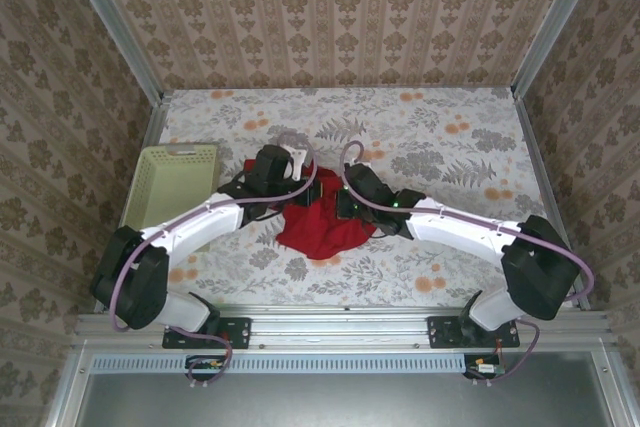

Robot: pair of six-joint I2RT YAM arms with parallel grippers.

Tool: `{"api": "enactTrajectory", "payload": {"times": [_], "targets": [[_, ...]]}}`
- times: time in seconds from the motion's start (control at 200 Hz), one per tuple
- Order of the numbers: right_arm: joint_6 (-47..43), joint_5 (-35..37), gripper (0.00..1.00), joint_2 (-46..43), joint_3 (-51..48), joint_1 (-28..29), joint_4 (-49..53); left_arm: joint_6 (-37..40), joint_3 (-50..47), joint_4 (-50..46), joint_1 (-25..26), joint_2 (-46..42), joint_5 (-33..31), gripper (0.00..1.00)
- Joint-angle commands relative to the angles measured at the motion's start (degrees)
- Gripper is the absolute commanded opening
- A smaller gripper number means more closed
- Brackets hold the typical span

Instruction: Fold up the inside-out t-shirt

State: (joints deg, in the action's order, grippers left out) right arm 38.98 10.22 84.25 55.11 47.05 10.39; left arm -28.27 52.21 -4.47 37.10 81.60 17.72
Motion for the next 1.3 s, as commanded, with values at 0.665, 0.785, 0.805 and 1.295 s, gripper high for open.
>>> {"api": "enactTrajectory", "payload": {"times": [0.665,0.785,0.805,1.295], "targets": [[-7.4,4.6,0.14,-24.5,-20.8,3.4,-3.5,4.3,18.4,-17.3,-2.8,16.0,0.9,0.0],[-8.0,0.8,0.32,-22.8,-17.8,1.1,0.3,5.0,16.8,-16.1,-0.7,14.5,1.6,0.0],[-8.3,0.3,0.36,-22.5,-17.0,0.9,1.0,4.8,16.5,-15.6,-0.4,14.2,1.8,0.0],[-6.1,-2.3,0.54,-8.0,-1.0,1.0,9.5,2.5,12.8,-11.6,1.5,9.8,2.9,0.0]]}}
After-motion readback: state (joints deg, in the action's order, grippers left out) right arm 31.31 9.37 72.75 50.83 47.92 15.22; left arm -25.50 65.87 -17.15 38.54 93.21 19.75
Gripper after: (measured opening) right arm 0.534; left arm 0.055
